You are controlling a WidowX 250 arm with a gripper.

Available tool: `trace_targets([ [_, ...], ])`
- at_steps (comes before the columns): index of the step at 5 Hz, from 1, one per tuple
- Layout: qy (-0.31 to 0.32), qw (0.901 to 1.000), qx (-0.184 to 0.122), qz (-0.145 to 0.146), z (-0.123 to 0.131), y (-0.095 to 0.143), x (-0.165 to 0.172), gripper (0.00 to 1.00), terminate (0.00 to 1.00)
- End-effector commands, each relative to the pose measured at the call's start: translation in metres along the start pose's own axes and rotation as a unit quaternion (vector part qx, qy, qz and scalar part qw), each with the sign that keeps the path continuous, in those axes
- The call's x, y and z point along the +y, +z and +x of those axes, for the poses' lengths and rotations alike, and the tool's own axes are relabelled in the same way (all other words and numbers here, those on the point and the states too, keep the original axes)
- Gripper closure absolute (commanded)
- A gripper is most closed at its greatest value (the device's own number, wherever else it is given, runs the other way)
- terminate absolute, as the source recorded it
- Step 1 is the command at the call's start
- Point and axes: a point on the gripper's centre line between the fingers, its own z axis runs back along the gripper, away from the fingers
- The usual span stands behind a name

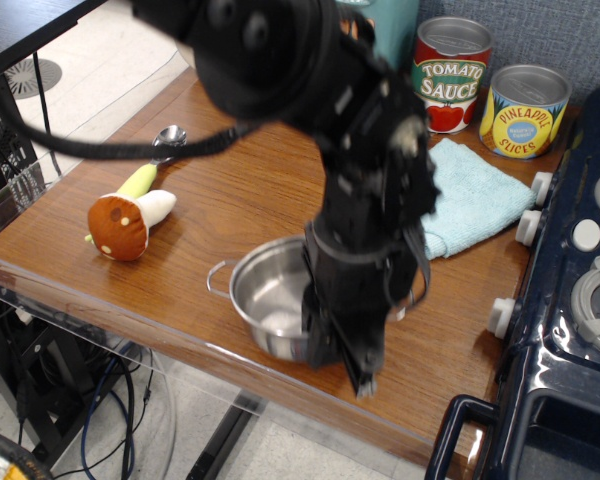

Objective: Move the metal pot in front of the blue cloth

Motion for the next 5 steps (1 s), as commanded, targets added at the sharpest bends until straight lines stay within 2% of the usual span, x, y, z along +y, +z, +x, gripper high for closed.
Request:
trace_targets([
  [1, -0.021, 0.9996, 0.003, -0.015, 0.004, -0.007, 0.005, 1.0, 0.0],
  [2, -0.022, 0.9995, 0.015, -0.018, 0.009, -0.015, 0.006, 1.0, 0.0],
  [3, -0.009, 0.9995, 0.026, -0.018, 0.012, -0.015, 0.011, 0.0, 0.0],
  [5, 0.001, 0.9996, 0.022, -0.018, 0.013, -0.01, 0.016, 0.0, 0.0],
])
